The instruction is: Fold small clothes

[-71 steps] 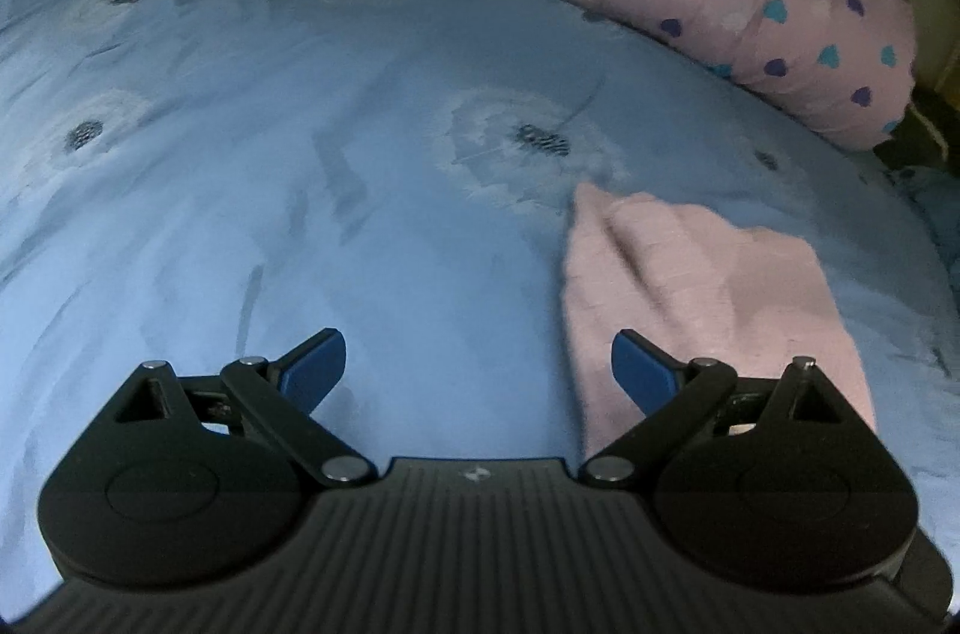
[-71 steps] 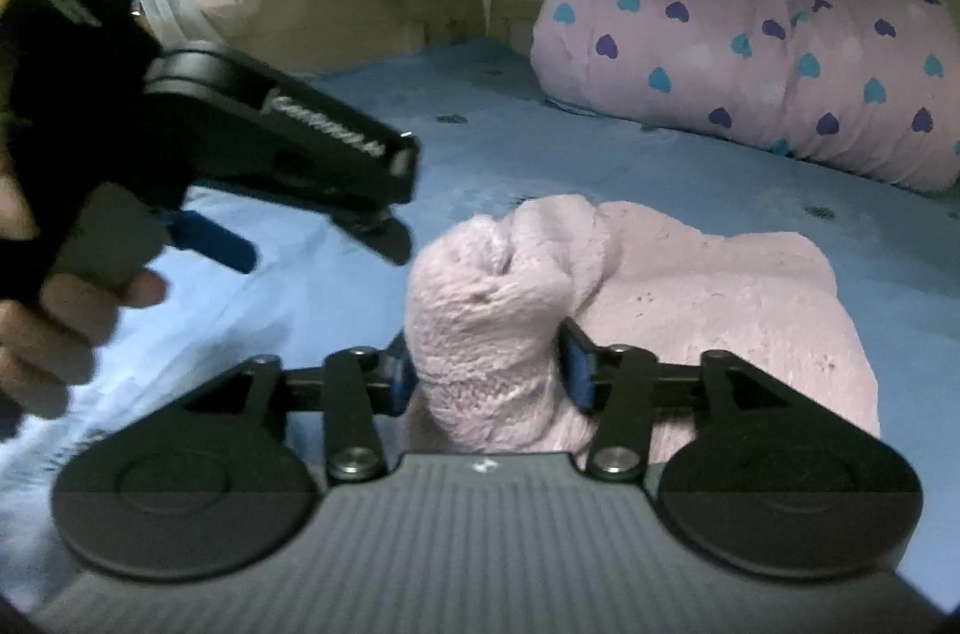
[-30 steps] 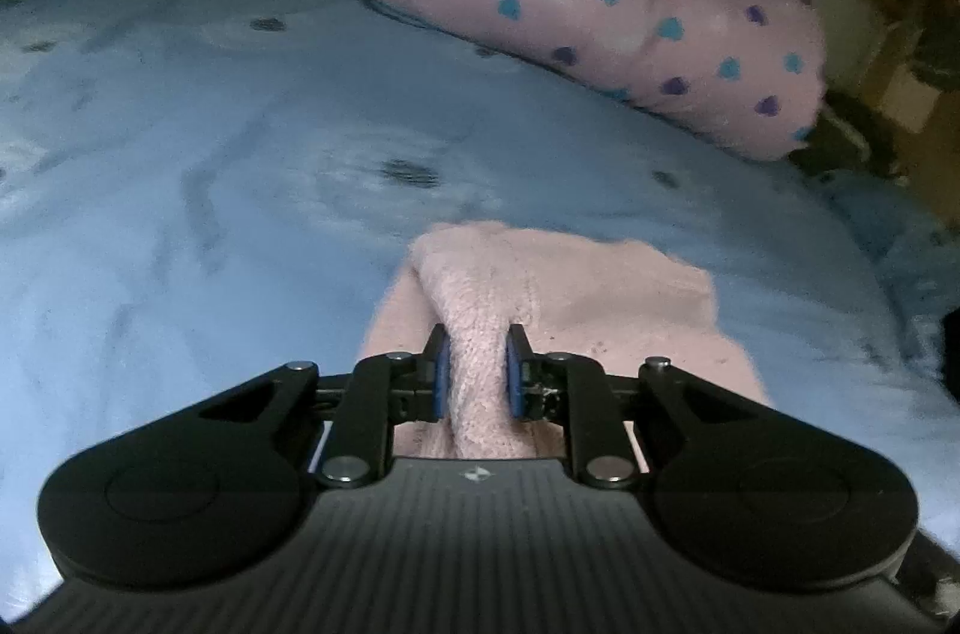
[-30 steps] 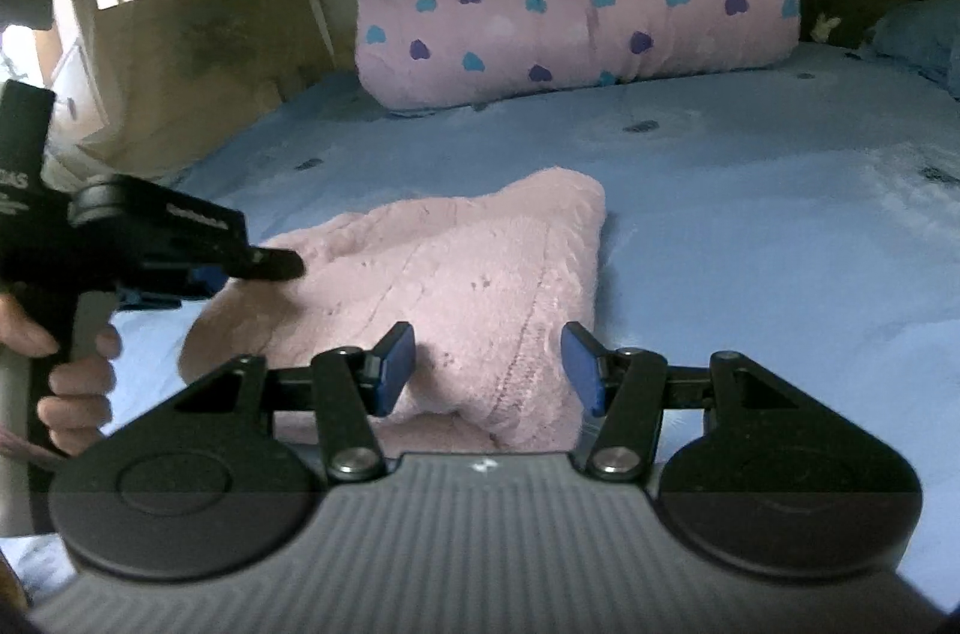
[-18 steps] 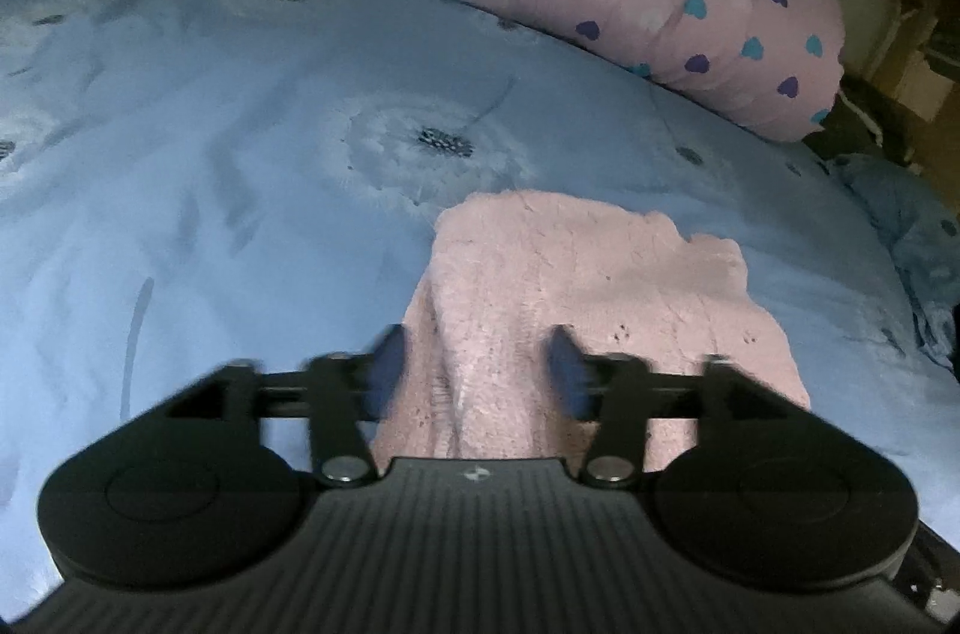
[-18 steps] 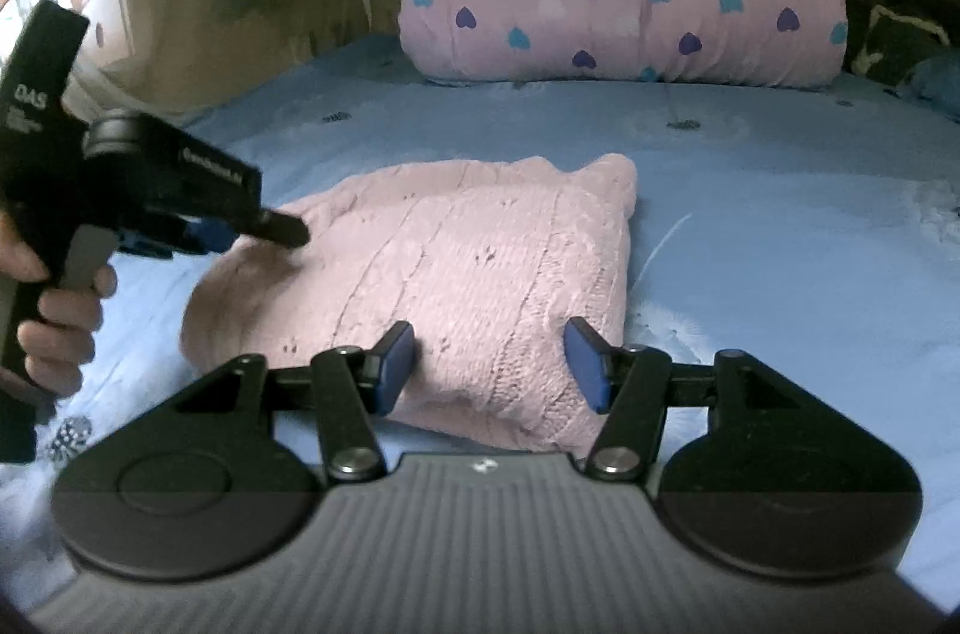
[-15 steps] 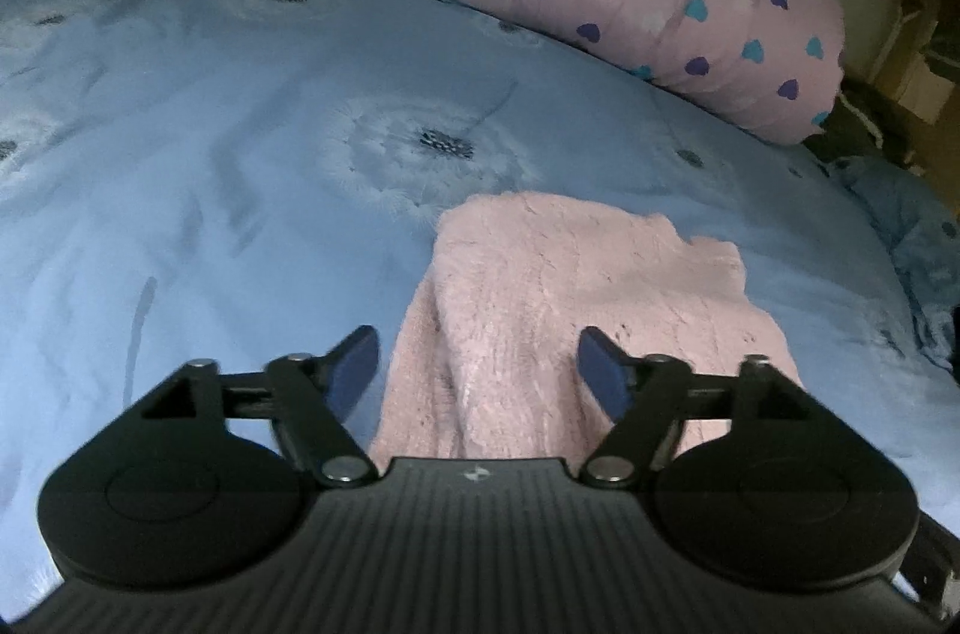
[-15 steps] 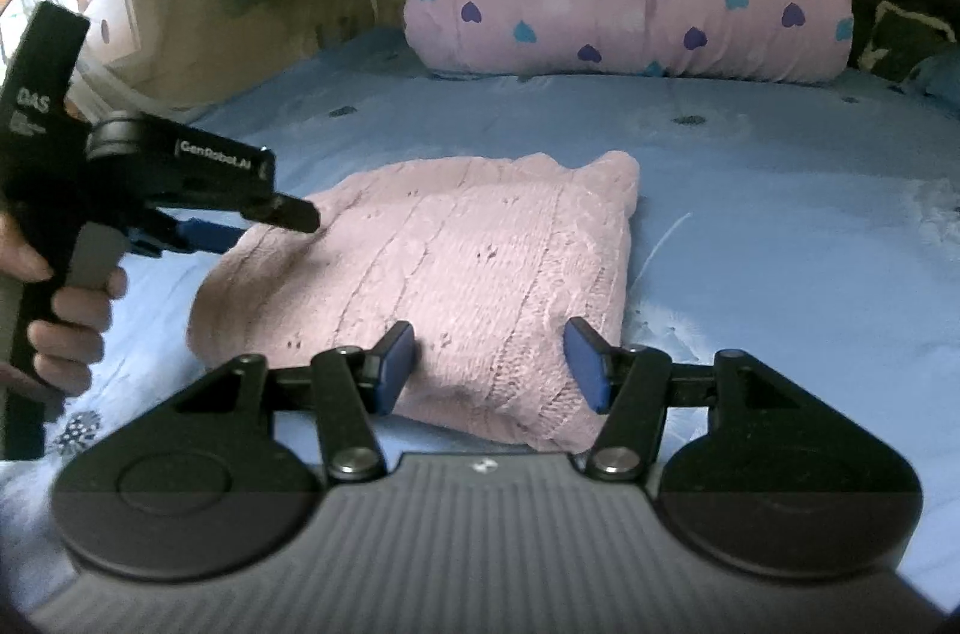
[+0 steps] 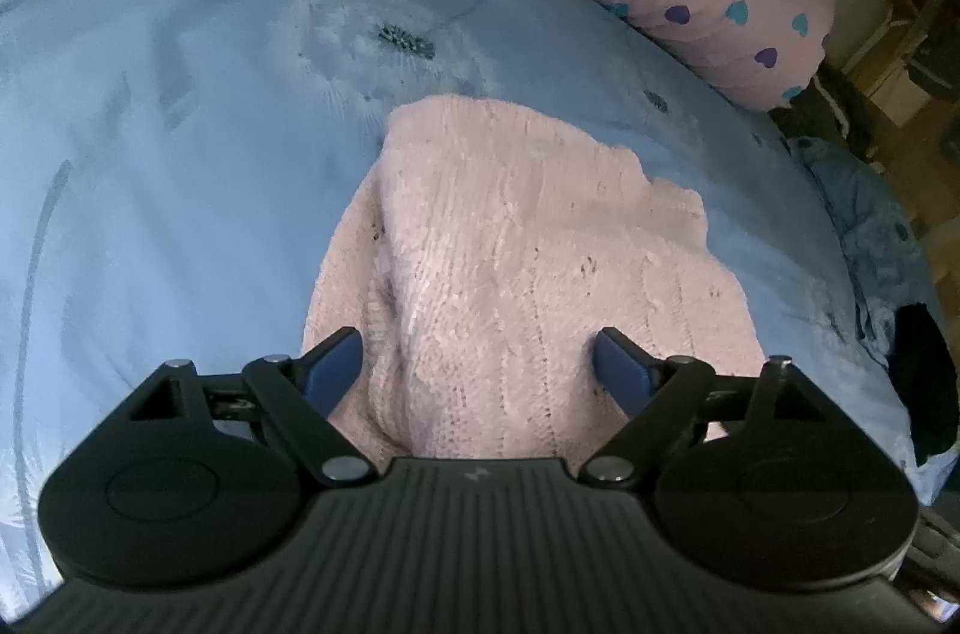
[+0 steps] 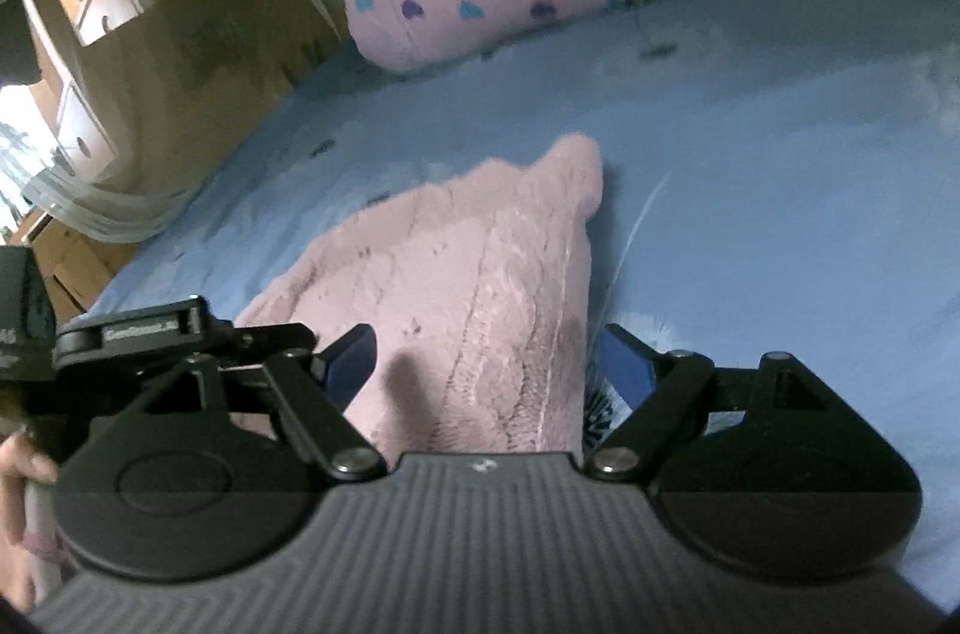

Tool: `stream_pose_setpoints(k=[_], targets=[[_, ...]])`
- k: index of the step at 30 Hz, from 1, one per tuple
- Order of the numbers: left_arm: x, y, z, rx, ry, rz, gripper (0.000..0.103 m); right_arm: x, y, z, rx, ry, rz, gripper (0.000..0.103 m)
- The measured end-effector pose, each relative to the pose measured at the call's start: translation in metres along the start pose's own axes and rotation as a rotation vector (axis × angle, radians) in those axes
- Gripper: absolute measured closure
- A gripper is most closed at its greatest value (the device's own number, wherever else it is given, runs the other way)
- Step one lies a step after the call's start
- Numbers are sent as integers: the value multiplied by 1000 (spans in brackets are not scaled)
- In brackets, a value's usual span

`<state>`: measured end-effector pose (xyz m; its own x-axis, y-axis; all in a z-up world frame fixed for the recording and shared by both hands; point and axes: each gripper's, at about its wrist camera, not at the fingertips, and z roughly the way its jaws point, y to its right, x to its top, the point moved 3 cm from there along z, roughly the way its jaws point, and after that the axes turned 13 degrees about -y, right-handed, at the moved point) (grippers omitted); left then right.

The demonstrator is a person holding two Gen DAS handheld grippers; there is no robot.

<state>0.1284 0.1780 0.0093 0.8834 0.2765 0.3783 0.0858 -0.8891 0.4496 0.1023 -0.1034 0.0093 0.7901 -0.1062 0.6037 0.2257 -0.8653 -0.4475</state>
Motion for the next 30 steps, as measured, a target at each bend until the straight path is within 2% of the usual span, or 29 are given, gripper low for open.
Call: stream_pose_setpoints(k=[5,7,10,21,23,24,26,29,30], targets=[[1,3,6,19,-2,21,13,1,8,27,15,-69,24,20],[1,4,8,24,-1,25,12,0,14,37,45,-97,59,13],[1,5,10,28,1,36,11,0,16,42,76,-93,48,9],[1,5,12,26,4,44,11,6,16,48,107,-129,19,8],[1,5,12,14,5,51,11,7,14,47,111,-129,30,12],[1,5,13,7,7,53,11,9,12,50,145,-136,43,18],[1,3,15,-9,6,55,11,10,8,53,177,-153,75,19],[0,3,16,-39,15,59,21,12,4,57,173,-149,63,27],[0,3,15,-53,17,55,28,12,6,57,181,-147,80,36]])
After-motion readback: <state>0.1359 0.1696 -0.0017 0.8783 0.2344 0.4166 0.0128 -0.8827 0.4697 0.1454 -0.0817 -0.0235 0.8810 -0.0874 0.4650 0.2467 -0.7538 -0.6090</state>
